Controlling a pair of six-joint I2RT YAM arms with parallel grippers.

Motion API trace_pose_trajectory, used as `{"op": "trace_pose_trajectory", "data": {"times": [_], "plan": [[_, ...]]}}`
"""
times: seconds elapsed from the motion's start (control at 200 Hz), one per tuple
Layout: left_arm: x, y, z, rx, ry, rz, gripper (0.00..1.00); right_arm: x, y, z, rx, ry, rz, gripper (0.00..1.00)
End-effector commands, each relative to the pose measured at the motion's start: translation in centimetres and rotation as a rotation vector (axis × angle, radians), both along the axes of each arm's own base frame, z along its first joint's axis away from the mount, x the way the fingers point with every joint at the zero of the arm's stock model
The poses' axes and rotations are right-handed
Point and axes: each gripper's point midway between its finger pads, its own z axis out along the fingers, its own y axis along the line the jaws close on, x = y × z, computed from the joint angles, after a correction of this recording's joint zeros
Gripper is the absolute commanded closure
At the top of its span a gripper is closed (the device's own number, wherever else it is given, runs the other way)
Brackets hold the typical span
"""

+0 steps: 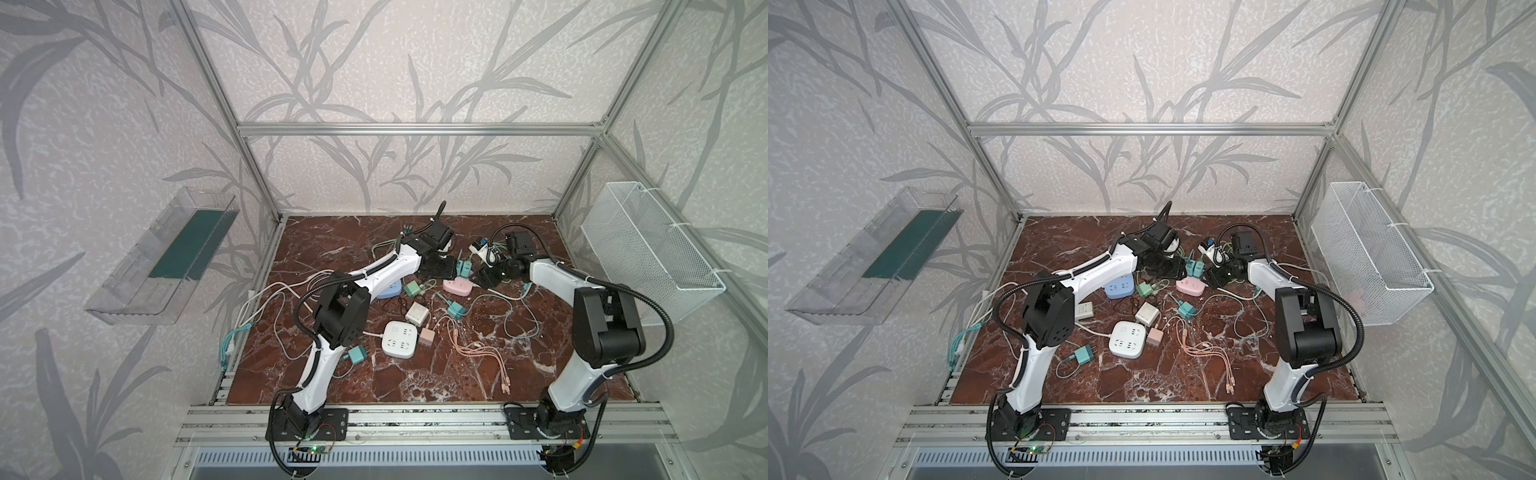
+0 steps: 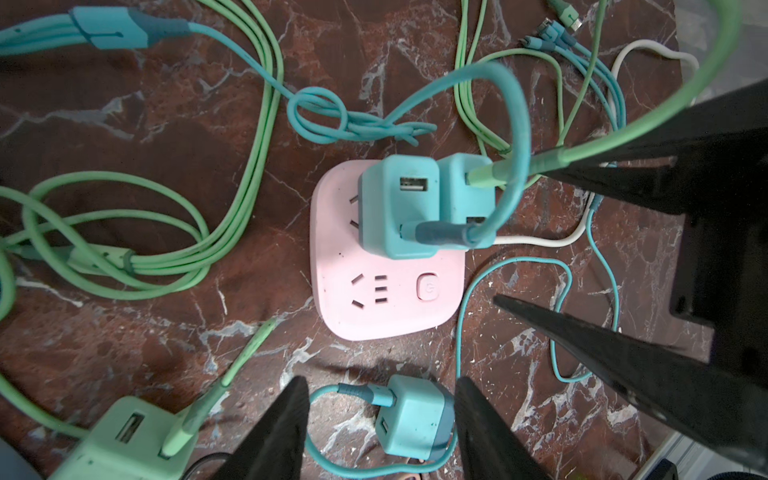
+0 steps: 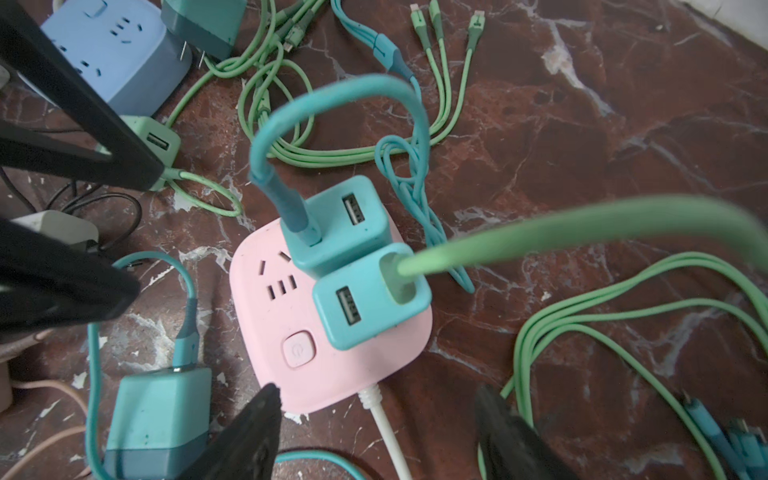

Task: Pull the plug off the socket
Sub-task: 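Open the left gripper to drop the teal charger and raise it over the strip, then lower the left gripper onto a plugged teal charger while the right steadies the strip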

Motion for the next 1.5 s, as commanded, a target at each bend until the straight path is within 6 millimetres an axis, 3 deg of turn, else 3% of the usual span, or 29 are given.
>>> {"op": "trace_pose_trajectory", "data": {"times": [0.0, 0.265, 0.66, 0.97, 1.35, 1.495], "plan": [[-0.2, 0.2, 0.1, 0.006, 0.014, -0.036, 0.43, 0.4, 0.7, 0.0, -0.001, -0.016, 0.075, 0.27], [0.0, 0.0, -1.3, 0.012, 0.049, -0.058, 0.43, 1.1, 1.5, -0.7, -0.012, 0.004, 0.139, 0.27], [1.2, 0.0, -1.8, -0.016, 0.071, -0.053, 0.44, 1.7, 2.6, -2.2, -0.087, 0.054, 0.203, 0.32], [1.6, -0.6, -2.0, -0.042, 0.082, -0.045, 0.44, 1.5, 2.2, -3.1, -0.136, 0.077, 0.212, 0.39], [1.3, -0.8, -3.8, -0.035, 0.126, -0.037, 0.46, 1.8, 3.1, -3.1, -0.131, 0.068, 0.212, 0.49], [0.9, -0.8, -4.6, -0.016, 0.148, -0.042, 0.47, 1.7, 3.3, -3.4, -0.146, 0.075, 0.217, 0.59]]}}
